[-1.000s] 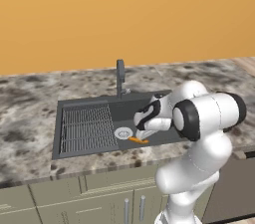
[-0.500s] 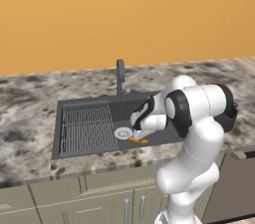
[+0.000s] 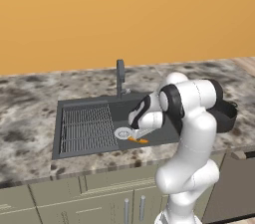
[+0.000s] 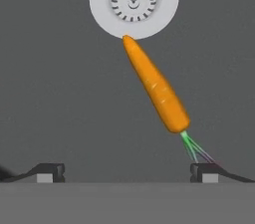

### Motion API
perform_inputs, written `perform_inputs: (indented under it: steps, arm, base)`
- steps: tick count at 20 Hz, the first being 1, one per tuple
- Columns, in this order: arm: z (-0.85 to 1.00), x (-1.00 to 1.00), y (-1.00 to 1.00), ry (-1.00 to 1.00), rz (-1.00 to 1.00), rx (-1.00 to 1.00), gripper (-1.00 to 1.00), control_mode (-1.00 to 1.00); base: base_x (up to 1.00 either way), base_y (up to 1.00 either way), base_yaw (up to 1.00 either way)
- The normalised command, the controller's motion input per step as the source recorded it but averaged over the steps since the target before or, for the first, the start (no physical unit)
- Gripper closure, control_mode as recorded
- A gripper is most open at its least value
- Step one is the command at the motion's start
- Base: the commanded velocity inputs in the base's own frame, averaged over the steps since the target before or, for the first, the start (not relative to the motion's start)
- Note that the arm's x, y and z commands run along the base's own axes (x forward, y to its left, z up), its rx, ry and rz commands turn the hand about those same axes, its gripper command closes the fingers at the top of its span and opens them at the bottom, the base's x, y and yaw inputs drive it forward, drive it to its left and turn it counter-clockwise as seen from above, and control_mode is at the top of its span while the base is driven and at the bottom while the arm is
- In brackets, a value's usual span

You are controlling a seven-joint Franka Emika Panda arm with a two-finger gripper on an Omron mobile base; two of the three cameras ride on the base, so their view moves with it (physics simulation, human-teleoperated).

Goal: Dump the carrot from the pot into the sink. Then turn on the water and wash the carrot. Then turn off the water and put the carrot back in the pot.

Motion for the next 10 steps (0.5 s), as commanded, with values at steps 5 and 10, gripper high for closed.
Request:
perform_inputs:
  steps: [5,10]
  arm:
    - [-0.23,0.1,0.0,0.0,0.0,0.0,-1.0,-1.0]
    - [-0.21,0.04,0.0,0.0,0.0,0.0,-1.0,-1.0]
  base:
    - [0.0,0.0,0.0]
    - [0.0,0.0,0.0]
